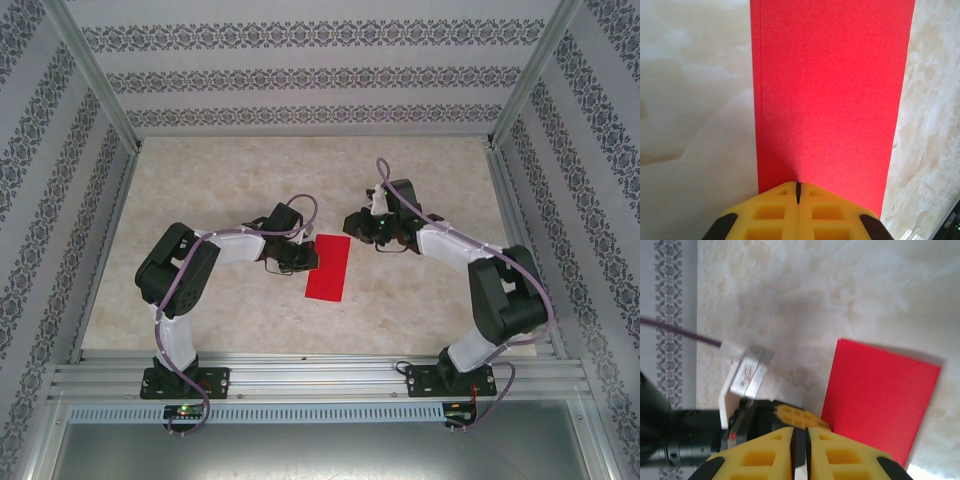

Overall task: Fold a paper plane with a square sheet of paper (pick it up from the middle)
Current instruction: Fold the square sheet of paper in half at the center of the table.

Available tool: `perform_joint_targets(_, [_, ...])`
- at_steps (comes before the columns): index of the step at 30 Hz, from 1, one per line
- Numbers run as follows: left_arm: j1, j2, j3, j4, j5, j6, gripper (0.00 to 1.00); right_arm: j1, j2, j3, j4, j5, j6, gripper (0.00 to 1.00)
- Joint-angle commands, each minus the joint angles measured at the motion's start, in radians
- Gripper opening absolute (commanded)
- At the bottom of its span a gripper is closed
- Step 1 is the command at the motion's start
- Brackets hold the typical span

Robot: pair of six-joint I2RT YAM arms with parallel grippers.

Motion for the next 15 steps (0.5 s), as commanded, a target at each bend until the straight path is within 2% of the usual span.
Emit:
perform_joint_targets(1, [-0.014,0.026,-0.031,-0.098,-0.046,-0.002,0.00,0.043,-0.010,-0.079,0.032,0.031,0.044,0.16])
perform_joint_targets(9, [-0.013,0.035,-0.044,-0.083,-0.047,-0.007,0.00,0.092,-0.029,-0.164,0.107,0.052,0.095,0.14])
perform_joint_targets(15, [-0.013,0.038,-0.045,-0.087,-0.053,-0.009,0.00,0.108,-0.013,-0.211,0.163,-0.004,0.114,0.13])
